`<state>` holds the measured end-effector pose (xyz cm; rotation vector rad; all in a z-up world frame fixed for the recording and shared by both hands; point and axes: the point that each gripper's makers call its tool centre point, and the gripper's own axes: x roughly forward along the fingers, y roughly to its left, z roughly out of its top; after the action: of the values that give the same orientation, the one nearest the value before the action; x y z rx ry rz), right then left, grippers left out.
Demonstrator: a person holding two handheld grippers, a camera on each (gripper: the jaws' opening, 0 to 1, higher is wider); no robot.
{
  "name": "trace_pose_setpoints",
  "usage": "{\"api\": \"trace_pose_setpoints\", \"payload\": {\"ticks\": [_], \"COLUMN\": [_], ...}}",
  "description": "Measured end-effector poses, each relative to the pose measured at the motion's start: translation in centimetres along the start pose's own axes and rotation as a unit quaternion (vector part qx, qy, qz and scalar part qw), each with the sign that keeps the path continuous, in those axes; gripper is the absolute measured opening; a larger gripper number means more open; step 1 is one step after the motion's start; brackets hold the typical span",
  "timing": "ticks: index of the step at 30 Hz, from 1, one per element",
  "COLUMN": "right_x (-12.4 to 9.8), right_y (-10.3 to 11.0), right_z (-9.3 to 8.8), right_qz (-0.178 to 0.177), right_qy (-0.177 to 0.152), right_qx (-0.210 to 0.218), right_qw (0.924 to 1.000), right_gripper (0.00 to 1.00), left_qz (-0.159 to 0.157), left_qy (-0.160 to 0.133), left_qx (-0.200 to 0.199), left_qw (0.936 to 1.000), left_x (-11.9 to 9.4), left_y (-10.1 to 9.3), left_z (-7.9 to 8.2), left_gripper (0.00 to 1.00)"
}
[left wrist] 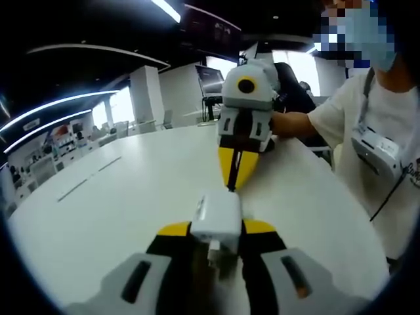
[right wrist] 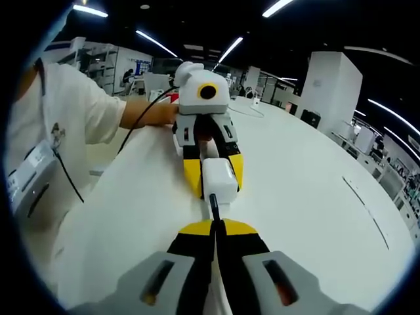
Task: Plug the desk Type‑C cable into the charger adapter.
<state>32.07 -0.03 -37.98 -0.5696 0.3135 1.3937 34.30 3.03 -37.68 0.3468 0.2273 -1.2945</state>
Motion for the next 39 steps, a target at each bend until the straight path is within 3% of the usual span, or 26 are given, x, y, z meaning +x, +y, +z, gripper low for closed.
{"api": "trace_pose_setpoints", "payload": {"ticks": [20, 25, 39], "right_x": [-0.3, -0.4, -0.4], "right_y": [-0.8, -0.7, -0.8], "right_z": [0.1, 0.0, -0.1], "right_qz": [-0.006, -0.005, -0.005], "right_qy": [-0.014, -0.017, -0.022], "right_qx": [0.012, 0.017, 0.01], "right_qw": [0.9998, 0.9997, 0.9997], "right_gripper": [0.04, 0.04, 0.05], "left_qz": [0.017, 0.02, 0.022], "left_qy": [0.0, -0.029, -0.027], "left_qx": [0.004, -0.01, -0.004], "left_qw": [0.9999, 0.9993, 0.9994], "left_x": [0.1, -0.3, -0.2], "left_y": [0.6, 0.8, 1.0], "left_z": [0.2, 1.3, 1.2], "left_gripper": [0.29, 0.31, 0.32]}}
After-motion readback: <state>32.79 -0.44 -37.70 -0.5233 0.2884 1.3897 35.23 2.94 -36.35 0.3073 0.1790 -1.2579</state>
